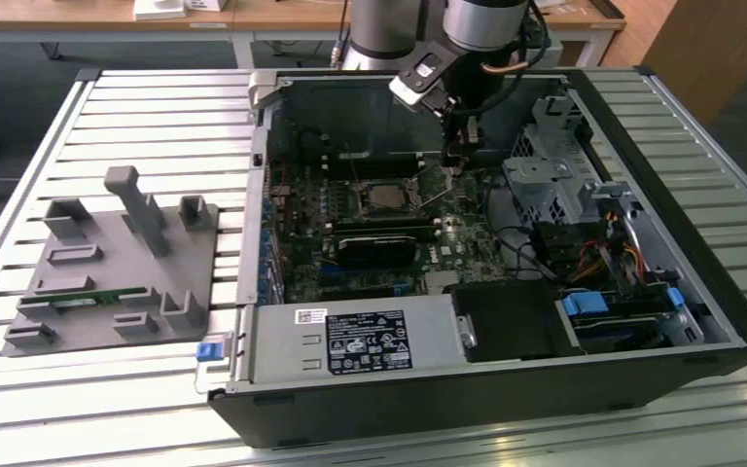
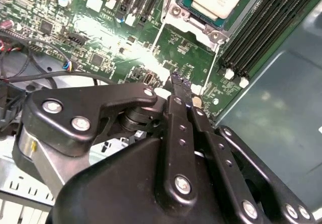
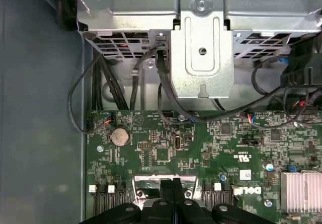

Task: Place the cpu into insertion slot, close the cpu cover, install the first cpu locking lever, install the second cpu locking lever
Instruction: 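Close the cpu cover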

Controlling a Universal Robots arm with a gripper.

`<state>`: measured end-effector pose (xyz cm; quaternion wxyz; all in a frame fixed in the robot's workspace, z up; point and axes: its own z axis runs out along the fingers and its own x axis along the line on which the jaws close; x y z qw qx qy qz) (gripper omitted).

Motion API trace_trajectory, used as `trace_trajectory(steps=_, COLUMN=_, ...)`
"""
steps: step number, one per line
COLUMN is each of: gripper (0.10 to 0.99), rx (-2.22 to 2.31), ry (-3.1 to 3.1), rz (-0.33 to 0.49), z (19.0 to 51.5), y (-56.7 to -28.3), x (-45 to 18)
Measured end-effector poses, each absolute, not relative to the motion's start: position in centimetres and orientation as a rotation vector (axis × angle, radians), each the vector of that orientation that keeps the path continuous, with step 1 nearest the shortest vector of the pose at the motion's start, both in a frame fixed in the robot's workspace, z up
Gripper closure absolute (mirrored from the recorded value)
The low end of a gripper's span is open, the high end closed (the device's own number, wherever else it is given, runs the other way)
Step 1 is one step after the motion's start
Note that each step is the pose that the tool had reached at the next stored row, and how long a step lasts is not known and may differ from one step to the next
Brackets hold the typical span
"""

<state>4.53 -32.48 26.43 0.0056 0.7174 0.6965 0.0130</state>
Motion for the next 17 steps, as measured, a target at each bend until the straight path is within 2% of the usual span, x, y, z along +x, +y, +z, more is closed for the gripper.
trace_trajectory(steps=17, gripper=0.98, rx=2.216, ry=2.211, rz=0.041, z=25.59, y=-32.41, x=5.22)
